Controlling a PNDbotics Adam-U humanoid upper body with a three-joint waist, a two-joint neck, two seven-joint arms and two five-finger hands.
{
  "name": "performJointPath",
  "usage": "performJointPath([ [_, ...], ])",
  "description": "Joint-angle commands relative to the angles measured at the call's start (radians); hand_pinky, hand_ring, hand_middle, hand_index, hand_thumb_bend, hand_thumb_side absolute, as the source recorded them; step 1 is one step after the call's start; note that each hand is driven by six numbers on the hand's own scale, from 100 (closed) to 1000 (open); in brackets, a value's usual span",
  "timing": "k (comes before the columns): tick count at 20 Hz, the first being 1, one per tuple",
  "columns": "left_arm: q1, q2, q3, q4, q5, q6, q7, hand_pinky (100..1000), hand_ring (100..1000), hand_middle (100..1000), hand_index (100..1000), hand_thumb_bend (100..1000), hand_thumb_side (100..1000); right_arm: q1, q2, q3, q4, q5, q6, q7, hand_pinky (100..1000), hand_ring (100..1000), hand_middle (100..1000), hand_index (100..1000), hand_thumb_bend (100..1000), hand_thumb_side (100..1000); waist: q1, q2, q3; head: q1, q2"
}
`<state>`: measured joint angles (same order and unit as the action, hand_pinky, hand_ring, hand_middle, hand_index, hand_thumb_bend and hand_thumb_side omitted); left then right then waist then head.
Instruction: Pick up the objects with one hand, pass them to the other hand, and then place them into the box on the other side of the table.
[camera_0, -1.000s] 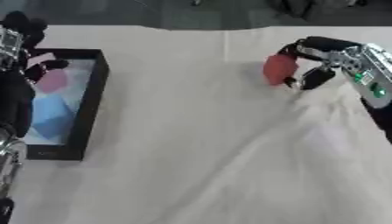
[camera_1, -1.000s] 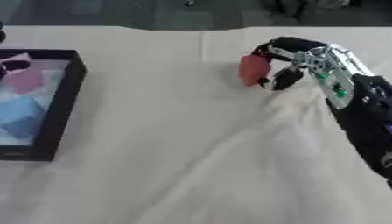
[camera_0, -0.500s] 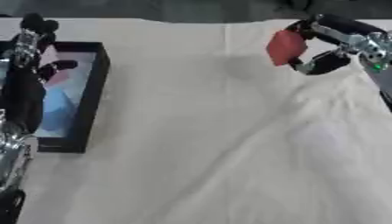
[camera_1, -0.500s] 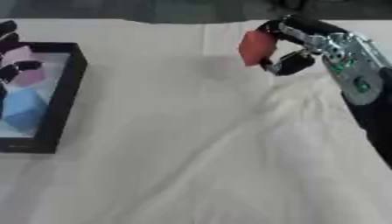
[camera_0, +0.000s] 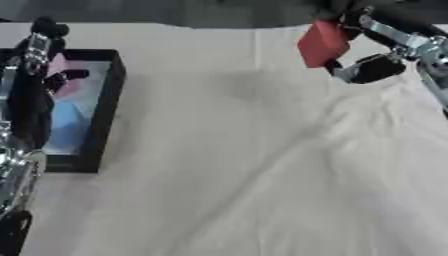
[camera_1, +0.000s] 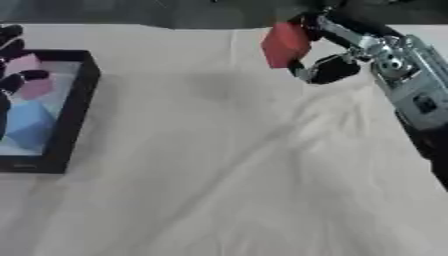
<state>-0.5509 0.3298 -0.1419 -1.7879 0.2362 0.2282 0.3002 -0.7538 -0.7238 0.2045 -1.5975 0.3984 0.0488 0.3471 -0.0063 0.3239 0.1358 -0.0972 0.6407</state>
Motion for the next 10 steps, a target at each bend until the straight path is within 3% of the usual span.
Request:
performJointPath([
  [1, -0.012, 0.029, 0.011, -0.018, -0.016, -0.003, -0.005, 689, 1000, 912, 809, 221, 736, 0.009, 0.006, -0.016, -0.079, -0.022, 0.034, -0.047, 757, 647, 445, 587, 100, 100, 0.017, -0.048, -0.004, 0.008, 0.007],
  [6, -0.030, 0.044, 0.006, -0.021, -0.034, 0.001, -0.019, 692, 1000, 913, 807, 216, 721, 0.059, 0.047, 0.002, -0.158, -0.041, 0.057, -0.097, 753, 636, 436, 582, 100, 100, 0.023, -0.057, -0.013, 0.011, 0.013],
  [7, -0.036, 0.048, 0.004, -0.022, -0.039, 0.001, -0.023, 693, 1000, 913, 806, 254, 719, 0.068, 0.057, 0.006, -0.172, -0.039, 0.060, -0.109, 752, 633, 433, 580, 100, 100, 0.024, -0.059, -0.015, 0.011, 0.013],
  [10, -0.055, 0.060, -0.003, -0.023, -0.057, 0.005, -0.040, 696, 1000, 912, 806, 210, 708, 0.087, 0.091, 0.020, -0.206, -0.024, 0.075, -0.159, 747, 625, 429, 577, 100, 100, 0.026, -0.065, -0.021, 0.009, 0.016],
])
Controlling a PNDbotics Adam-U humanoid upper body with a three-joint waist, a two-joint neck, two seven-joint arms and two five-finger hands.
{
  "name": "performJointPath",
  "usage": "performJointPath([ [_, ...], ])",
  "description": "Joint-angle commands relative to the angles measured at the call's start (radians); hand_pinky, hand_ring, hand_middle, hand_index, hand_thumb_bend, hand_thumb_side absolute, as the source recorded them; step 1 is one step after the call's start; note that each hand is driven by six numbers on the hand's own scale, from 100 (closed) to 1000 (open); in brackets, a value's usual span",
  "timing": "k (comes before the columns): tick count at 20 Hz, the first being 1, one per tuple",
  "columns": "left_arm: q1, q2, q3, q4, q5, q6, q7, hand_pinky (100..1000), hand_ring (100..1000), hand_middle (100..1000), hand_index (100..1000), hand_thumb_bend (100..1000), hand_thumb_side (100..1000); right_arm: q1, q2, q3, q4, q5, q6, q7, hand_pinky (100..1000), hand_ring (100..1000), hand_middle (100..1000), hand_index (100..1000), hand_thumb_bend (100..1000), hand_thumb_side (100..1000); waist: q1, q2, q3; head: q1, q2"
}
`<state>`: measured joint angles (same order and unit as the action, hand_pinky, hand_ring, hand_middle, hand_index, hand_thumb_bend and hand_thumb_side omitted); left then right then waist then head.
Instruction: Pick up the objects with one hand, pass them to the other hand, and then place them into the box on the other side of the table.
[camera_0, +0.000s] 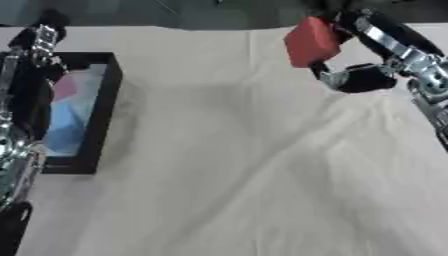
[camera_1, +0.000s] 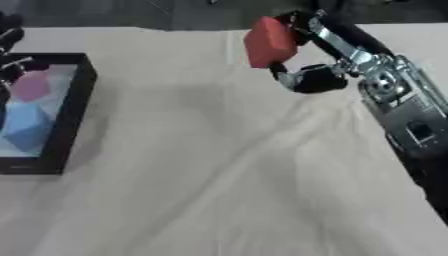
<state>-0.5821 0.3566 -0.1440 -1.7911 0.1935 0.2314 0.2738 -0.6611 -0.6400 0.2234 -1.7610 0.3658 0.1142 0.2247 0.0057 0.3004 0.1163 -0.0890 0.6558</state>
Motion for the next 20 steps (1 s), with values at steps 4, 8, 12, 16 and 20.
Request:
performJointPath([
  [4, -0.058, 0.055, -0.016, -0.012, -0.049, 0.025, -0.044, 702, 1000, 910, 807, 211, 697, 0.010, 0.052, 0.028, -0.074, 0.043, 0.025, -0.128, 741, 620, 427, 575, 100, 100, 0.016, -0.049, -0.009, -0.002, 0.006],
  [8, -0.110, 0.085, -0.042, 0.002, -0.111, 0.089, -0.096, 712, 1000, 907, 814, 212, 705, 0.019, 0.077, 0.067, -0.092, 0.105, 0.019, -0.178, 738, 625, 434, 578, 100, 100, 0.018, -0.055, -0.012, -0.007, 0.009],
  [12, -0.169, 0.120, -0.075, 0.035, -0.166, 0.172, -0.197, 722, 1000, 896, 817, 203, 736, 0.013, 0.089, 0.091, -0.101, 0.152, 0.004, -0.206, 734, 625, 441, 581, 100, 100, 0.021, -0.062, -0.015, -0.008, 0.013],
  [16, -0.235, 0.137, -0.108, 0.066, -0.201, 0.236, -0.297, 732, 1000, 894, 822, 197, 740, 0.005, 0.105, 0.119, -0.102, 0.207, 0.005, -0.265, 725, 623, 446, 583, 100, 100, 0.023, -0.066, -0.016, -0.008, 0.015],
  [20, -0.285, 0.135, -0.138, 0.090, -0.230, 0.274, -0.387, 746, 1000, 893, 829, 200, 704, -0.011, 0.123, 0.148, -0.090, 0.270, 0.007, -0.296, 721, 626, 455, 587, 100, 100, 0.025, -0.070, -0.015, -0.010, 0.017],
])
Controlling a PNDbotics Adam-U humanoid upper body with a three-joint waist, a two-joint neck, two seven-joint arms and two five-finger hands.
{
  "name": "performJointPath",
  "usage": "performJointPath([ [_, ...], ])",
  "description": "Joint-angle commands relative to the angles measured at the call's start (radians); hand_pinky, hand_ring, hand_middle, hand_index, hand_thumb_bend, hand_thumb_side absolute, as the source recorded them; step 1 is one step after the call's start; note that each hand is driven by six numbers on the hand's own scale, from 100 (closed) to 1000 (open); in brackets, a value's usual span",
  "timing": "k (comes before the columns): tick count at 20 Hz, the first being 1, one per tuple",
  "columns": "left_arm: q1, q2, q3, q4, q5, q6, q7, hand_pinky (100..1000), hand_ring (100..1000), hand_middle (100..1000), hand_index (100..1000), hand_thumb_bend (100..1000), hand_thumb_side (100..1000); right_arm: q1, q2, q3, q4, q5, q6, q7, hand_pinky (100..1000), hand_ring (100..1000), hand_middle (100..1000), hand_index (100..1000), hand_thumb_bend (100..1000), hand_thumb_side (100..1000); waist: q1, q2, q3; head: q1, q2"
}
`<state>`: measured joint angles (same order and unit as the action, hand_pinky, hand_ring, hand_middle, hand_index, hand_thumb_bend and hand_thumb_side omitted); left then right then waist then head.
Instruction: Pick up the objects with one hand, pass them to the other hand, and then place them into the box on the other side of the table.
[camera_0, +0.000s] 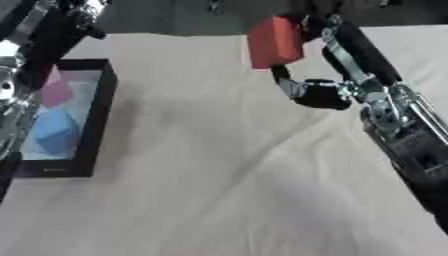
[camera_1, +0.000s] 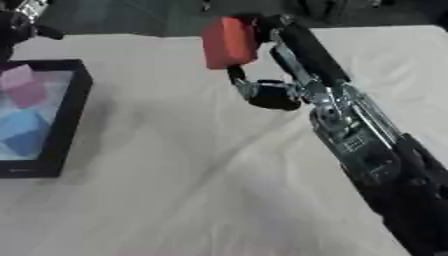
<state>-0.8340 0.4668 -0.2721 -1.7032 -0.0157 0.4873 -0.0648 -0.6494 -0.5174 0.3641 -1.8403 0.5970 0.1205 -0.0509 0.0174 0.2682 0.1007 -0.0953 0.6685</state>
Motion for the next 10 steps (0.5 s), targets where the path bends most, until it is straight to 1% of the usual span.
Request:
performJointPath([
  [1, -0.043, 0.024, -0.018, 0.006, -0.029, 0.026, -0.069, 752, 1000, 894, 830, 210, 697, -0.028, 0.005, 0.013, -0.008, 0.057, 0.001, -0.028, 720, 627, 458, 588, 100, 100, 0.013, -0.039, 0.000, -0.004, 0.004],
  [4, -0.072, 0.019, -0.044, 0.013, -0.056, 0.054, -0.138, 767, 1000, 896, 832, 245, 671, -0.042, 0.017, 0.028, 0.001, 0.126, -0.002, -0.047, 717, 631, 466, 590, 100, 100, 0.014, -0.041, 0.000, -0.008, 0.003],
  [6, -0.094, 0.013, -0.064, 0.009, -0.083, 0.070, -0.185, 774, 1000, 899, 837, 261, 662, -0.049, 0.028, 0.038, 0.015, 0.176, -0.004, -0.061, 715, 632, 469, 593, 121, 100, 0.016, -0.043, 0.002, -0.014, 0.000],
  [10, -0.135, -0.007, -0.107, -0.015, -0.133, 0.097, -0.280, 781, 1000, 906, 846, 264, 670, -0.057, 0.051, 0.052, 0.050, 0.247, -0.008, -0.096, 710, 633, 475, 596, 151, 100, 0.019, -0.045, 0.004, -0.021, -0.002],
])
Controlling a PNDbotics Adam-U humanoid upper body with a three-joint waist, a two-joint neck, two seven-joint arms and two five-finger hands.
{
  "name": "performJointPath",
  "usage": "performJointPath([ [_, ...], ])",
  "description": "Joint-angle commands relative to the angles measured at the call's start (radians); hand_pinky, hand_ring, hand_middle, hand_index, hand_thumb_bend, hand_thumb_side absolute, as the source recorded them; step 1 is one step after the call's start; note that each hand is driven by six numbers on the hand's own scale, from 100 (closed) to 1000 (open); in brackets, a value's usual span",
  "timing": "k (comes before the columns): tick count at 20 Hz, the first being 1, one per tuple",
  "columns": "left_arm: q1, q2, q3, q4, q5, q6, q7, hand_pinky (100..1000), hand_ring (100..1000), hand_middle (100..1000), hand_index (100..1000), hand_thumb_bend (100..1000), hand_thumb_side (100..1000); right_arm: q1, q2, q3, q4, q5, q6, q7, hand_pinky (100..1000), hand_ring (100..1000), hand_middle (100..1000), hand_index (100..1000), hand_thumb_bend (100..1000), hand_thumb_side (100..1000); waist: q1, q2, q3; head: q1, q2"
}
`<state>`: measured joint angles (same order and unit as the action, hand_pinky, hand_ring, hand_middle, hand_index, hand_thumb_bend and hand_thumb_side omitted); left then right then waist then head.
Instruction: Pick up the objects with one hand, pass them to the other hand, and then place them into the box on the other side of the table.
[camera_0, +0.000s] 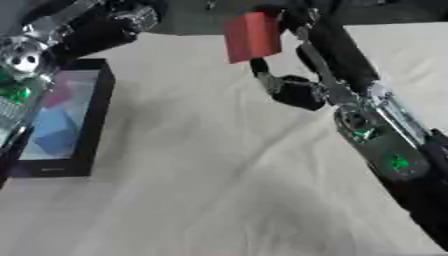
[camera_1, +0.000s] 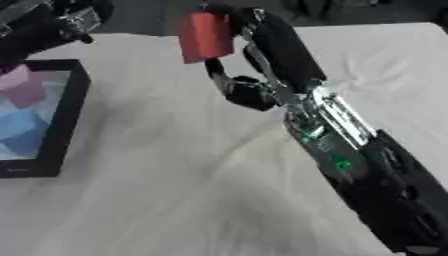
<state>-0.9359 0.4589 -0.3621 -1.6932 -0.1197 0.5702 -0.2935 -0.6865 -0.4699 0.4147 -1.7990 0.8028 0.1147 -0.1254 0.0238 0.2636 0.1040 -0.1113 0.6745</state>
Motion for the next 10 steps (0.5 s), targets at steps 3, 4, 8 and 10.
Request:
performJointPath([
  [3, -0.053, -0.017, -0.044, -0.035, -0.051, 0.040, -0.103, 780, 1000, 910, 849, 265, 671, -0.024, 0.015, 0.010, 0.030, 0.076, -0.004, -0.044, 710, 636, 480, 600, 166, 100, 0.014, -0.042, 0.001, -0.007, -0.010],
  [4, -0.059, -0.025, -0.053, -0.034, -0.054, 0.049, -0.113, 779, 1000, 910, 850, 262, 671, -0.026, 0.019, 0.013, 0.037, 0.086, -0.004, -0.049, 711, 637, 482, 602, 172, 100, 0.015, -0.043, 0.001, -0.008, -0.012],
  [8, -0.081, -0.059, -0.093, -0.042, -0.046, 0.091, -0.130, 777, 1000, 912, 849, 272, 677, -0.031, 0.039, 0.020, 0.064, 0.116, -0.002, -0.060, 714, 640, 484, 605, 161, 100, 0.019, -0.045, 0.002, -0.009, -0.013],
  [10, -0.088, -0.074, -0.113, -0.049, -0.036, 0.114, -0.132, 779, 1000, 915, 852, 277, 679, -0.032, 0.048, 0.021, 0.077, 0.122, -0.003, -0.070, 716, 641, 484, 606, 157, 100, 0.021, -0.046, 0.003, -0.008, -0.011],
])
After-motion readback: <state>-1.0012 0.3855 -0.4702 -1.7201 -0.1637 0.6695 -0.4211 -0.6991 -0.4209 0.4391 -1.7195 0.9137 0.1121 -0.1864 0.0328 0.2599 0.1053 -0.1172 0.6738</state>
